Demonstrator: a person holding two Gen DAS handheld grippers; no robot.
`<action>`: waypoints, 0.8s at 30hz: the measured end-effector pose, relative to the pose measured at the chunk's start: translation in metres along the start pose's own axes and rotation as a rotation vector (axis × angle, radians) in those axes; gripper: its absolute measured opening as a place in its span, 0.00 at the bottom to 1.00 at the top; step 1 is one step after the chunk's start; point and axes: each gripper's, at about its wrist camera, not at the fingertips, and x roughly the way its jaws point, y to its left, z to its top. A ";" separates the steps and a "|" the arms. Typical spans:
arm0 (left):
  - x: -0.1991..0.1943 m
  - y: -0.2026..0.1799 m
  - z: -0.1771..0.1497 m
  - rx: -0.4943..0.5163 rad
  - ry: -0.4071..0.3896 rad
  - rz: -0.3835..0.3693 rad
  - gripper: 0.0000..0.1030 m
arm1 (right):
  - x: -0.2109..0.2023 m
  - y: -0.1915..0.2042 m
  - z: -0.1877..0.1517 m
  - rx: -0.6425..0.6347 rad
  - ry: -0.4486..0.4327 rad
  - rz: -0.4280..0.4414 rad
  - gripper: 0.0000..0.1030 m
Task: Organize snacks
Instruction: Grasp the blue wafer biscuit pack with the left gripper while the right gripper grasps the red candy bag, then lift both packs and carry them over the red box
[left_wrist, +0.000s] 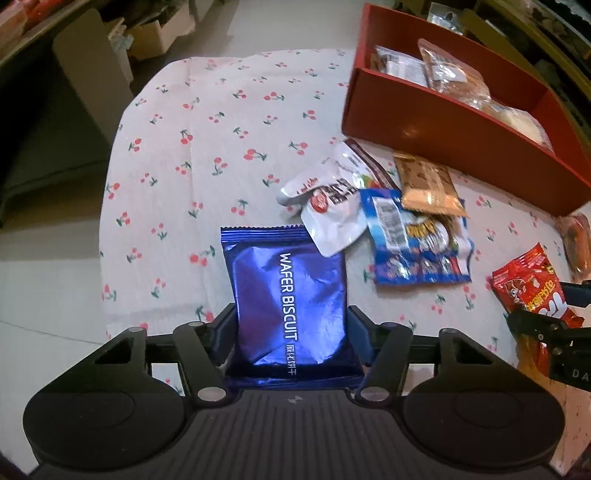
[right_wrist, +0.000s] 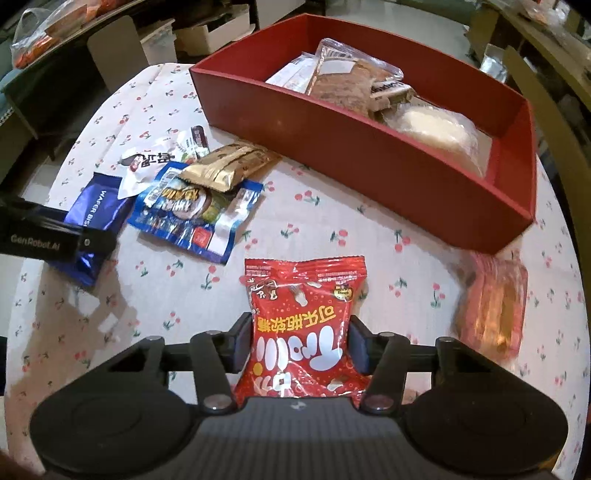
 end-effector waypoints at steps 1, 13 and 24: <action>-0.002 0.000 -0.004 0.000 0.002 -0.011 0.64 | -0.002 0.002 -0.003 -0.001 -0.001 0.000 0.56; -0.019 -0.017 -0.045 0.041 0.026 -0.086 0.63 | -0.026 0.021 -0.039 0.001 -0.010 0.059 0.56; -0.010 -0.035 -0.049 0.101 -0.014 -0.003 0.72 | -0.020 0.015 -0.035 0.029 0.000 0.040 0.56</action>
